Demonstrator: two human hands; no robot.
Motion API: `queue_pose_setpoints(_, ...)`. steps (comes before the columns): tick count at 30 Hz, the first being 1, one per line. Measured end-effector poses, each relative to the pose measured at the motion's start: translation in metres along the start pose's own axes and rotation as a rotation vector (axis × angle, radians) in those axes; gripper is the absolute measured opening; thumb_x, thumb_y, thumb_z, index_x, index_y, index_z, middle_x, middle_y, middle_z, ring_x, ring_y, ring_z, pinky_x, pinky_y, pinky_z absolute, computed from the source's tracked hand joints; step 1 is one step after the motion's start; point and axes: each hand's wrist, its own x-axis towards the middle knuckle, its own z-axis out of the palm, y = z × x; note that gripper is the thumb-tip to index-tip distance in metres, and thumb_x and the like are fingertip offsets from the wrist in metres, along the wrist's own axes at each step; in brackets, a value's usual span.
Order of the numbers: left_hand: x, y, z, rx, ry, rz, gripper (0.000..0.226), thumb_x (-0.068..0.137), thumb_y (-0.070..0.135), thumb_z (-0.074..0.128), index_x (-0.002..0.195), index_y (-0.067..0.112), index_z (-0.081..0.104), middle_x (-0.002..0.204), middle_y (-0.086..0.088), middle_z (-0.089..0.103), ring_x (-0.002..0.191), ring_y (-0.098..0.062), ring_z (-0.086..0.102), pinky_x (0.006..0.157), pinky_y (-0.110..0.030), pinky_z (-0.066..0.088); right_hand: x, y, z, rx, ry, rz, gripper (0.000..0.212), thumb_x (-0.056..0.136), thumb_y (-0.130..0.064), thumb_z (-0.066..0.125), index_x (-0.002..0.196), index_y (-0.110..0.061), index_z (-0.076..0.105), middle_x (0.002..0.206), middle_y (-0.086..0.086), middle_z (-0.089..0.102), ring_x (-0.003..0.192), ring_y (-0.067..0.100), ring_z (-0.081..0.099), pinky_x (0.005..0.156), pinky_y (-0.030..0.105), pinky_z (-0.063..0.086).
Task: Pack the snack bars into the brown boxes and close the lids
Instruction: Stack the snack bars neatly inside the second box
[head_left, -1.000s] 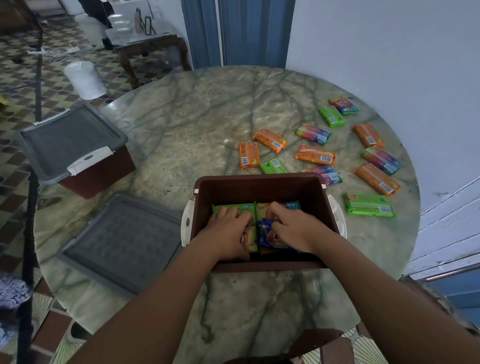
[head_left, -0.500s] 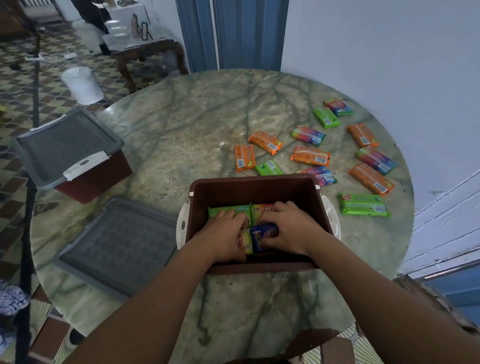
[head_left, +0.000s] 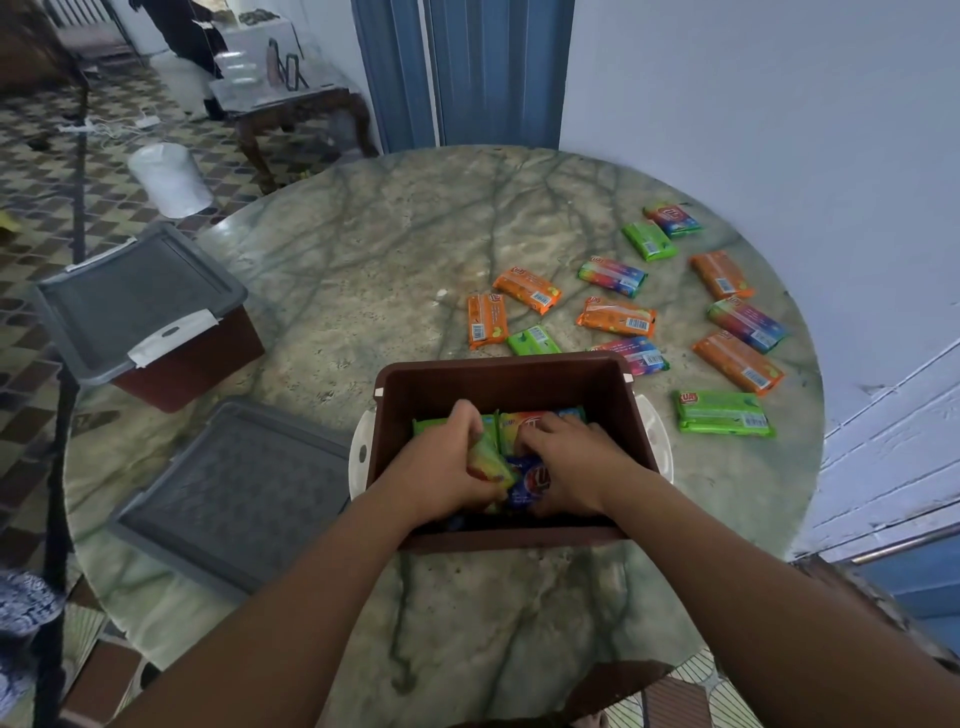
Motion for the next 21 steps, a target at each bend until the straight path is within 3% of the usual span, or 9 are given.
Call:
queue_pose_setpoints(3,-0.005,0.002,-0.009,-0.043,0.129,-0.06,0.044,0.08,0.046,0.081,0.101,0.034,0.044,0.089,0.007,0.066,0.078,-0.011,0.066,0.072,-0.046,0.057,0.001,0.0,0.002,-0.006,0.006,0.0,0.076,0.07,-0.058,0.082,0.133,-0.031,0.048,0.139,-0.001,0.045,0.129,0.026,0.041,0.105,0.045,0.036)
queue_pose_setpoints(6,-0.012,0.01,-0.019,0.038,0.151,-0.138,0.028,0.09,0.045,0.072,0.098,0.03,0.049,0.091,0.008,0.063,0.08,-0.011,0.064,0.07,-0.042,0.056,0.003,0.0,0.002,-0.008,0.005,0.0,0.077,0.068,-0.059,0.082,0.131,-0.031,0.048,0.138,-0.001,0.045,0.128,0.026,0.042,0.106,0.047,0.037)
queue_pose_setpoints(10,-0.023,0.02,-0.027,0.113,0.214,-0.181,0.025,0.098,0.038,0.063,0.097,0.023,0.043,0.085,0.005,0.059,0.075,-0.009,0.058,0.058,-0.03,0.042,0.003,0.0,0.001,-0.014,-0.009,-0.007,0.079,0.068,-0.058,0.083,0.131,-0.03,0.047,0.138,0.0,0.044,0.128,0.027,0.041,0.106,0.048,0.036)
queue_pose_setpoints(13,-0.027,0.021,-0.034,0.079,0.31,-0.185,0.022,0.101,0.036,0.059,0.107,0.022,0.043,0.091,0.005,0.06,0.082,-0.012,0.061,0.07,-0.037,0.053,0.004,0.0,0.001,-0.022,-0.019,-0.009,0.08,0.067,-0.058,0.084,0.132,-0.03,0.046,0.138,0.001,0.044,0.128,0.027,0.04,0.107,0.048,0.035)
queue_pose_setpoints(17,-0.031,0.015,-0.025,0.057,0.249,-0.193,0.044,0.105,0.033,0.049,0.148,0.037,0.041,0.113,-0.004,0.063,0.098,-0.019,0.063,0.086,-0.039,0.055,0.004,0.0,-0.001,-0.035,-0.019,-0.011,0.082,0.068,-0.059,0.084,0.135,-0.03,0.044,0.141,0.001,0.043,0.13,0.027,0.04,0.108,0.048,0.035)
queue_pose_setpoints(19,-0.035,0.016,-0.016,0.111,0.201,-0.207,0.042,0.106,0.031,0.046,0.148,0.038,0.043,0.115,-0.006,0.061,0.102,-0.022,0.062,0.087,-0.033,0.05,0.004,-0.001,-0.001,-0.033,-0.019,-0.011,0.084,0.069,-0.058,0.083,0.137,-0.03,0.043,0.143,0.001,0.042,0.132,0.027,0.039,0.11,0.048,0.034)
queue_pose_setpoints(21,-0.036,0.017,-0.007,0.198,0.162,-0.215,0.038,0.106,0.03,0.045,0.143,0.031,0.046,0.115,-0.009,0.058,0.103,-0.027,0.063,0.089,-0.038,0.052,0.003,-0.001,-0.002,-0.042,-0.024,-0.014,0.085,0.07,-0.058,0.083,0.139,-0.029,0.042,0.145,0.001,0.041,0.133,0.027,0.038,0.111,0.048,0.033)
